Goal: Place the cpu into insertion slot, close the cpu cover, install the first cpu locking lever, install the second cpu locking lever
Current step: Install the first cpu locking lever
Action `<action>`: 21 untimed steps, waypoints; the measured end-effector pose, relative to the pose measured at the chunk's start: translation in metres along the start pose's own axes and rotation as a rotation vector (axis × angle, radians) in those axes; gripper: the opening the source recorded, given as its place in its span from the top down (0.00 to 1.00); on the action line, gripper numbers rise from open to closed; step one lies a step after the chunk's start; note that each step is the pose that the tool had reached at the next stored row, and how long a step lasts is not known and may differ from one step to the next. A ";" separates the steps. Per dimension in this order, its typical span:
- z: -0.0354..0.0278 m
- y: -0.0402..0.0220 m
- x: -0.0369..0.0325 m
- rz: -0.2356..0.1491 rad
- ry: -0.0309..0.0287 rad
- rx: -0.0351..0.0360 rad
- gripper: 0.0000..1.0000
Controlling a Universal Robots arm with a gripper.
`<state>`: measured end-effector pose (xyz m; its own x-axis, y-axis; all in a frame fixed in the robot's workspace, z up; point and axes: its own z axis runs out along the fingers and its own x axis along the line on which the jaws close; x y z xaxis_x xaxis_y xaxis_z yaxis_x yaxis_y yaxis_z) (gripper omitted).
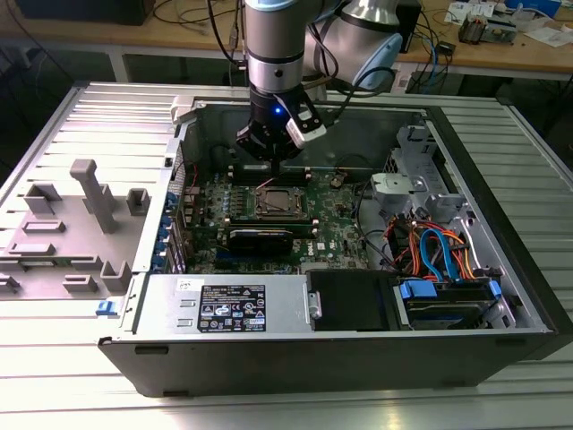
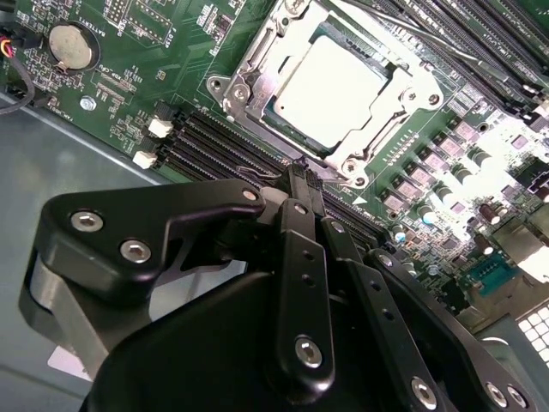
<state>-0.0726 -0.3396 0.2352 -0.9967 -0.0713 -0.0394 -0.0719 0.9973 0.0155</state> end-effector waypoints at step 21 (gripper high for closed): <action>0.0000 0.0000 0.0000 0.001 -0.0013 -0.0180 0.89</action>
<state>-0.0726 -0.3396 0.2351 -0.9967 -0.0705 -0.0407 -0.0719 0.9968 0.0335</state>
